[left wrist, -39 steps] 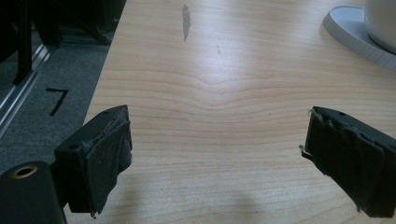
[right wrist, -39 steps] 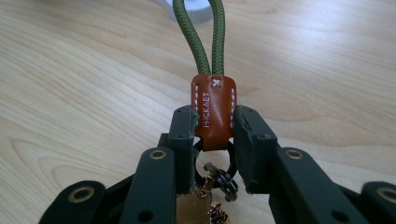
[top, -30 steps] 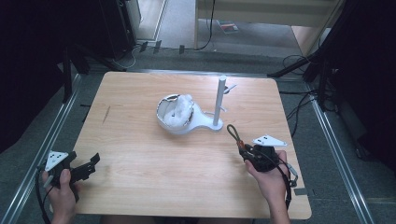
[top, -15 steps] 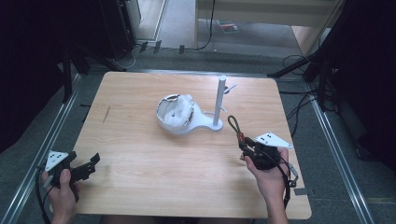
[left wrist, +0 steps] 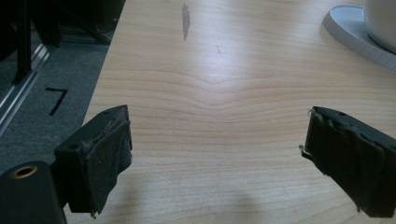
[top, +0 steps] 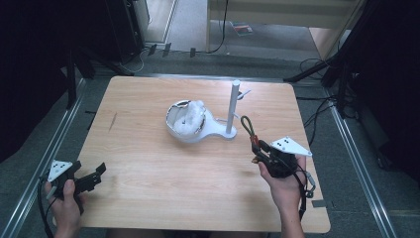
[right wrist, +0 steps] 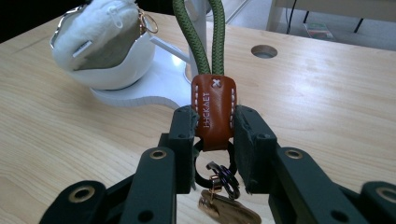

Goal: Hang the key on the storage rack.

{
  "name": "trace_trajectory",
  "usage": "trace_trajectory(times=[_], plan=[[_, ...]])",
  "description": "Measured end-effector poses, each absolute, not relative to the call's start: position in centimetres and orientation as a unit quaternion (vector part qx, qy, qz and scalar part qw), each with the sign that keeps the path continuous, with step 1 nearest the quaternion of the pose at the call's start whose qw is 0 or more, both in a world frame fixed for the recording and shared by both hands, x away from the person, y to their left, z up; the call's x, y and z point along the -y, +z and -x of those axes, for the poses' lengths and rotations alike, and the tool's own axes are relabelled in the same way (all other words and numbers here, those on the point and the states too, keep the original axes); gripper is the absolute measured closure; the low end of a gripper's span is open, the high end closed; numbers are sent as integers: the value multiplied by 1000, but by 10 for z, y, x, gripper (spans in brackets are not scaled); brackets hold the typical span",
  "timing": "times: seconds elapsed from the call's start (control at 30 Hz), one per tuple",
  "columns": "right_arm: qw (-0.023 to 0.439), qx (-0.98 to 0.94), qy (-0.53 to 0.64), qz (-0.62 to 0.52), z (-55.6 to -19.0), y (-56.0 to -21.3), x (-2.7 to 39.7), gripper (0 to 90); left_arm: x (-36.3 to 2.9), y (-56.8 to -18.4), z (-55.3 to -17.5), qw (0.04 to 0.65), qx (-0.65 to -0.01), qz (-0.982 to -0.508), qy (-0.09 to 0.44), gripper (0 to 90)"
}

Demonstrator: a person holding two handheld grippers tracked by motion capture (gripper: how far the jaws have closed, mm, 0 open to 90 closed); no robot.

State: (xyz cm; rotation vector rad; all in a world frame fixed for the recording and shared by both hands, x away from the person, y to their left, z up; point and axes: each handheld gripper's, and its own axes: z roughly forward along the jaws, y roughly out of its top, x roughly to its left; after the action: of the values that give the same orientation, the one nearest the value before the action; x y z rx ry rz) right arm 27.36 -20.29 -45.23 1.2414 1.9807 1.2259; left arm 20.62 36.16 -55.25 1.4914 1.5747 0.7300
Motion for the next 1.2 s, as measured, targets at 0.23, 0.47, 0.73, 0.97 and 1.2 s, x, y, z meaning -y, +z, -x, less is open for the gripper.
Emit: trace_trajectory(times=[0.23,0.47,0.73,0.97,1.2], plan=[[250,-727,456,-449,-275,-443,198,708,-362,-552,-206,413,-626,-594,290,80],[249,-731,451,-447,-279,-444,192,708,-362,-552,-206,414,-626,-594,289,79],[246,-732,448,-451,-285,-450,188,708,-362,-552,-206,414,-626,-594,289,80],[243,-733,445,-453,-293,-456,181,708,-362,-553,-206,415,-626,-594,288,80],[242,-731,444,-457,-297,-460,178,708,-362,-552,-206,415,-627,-593,288,79]])
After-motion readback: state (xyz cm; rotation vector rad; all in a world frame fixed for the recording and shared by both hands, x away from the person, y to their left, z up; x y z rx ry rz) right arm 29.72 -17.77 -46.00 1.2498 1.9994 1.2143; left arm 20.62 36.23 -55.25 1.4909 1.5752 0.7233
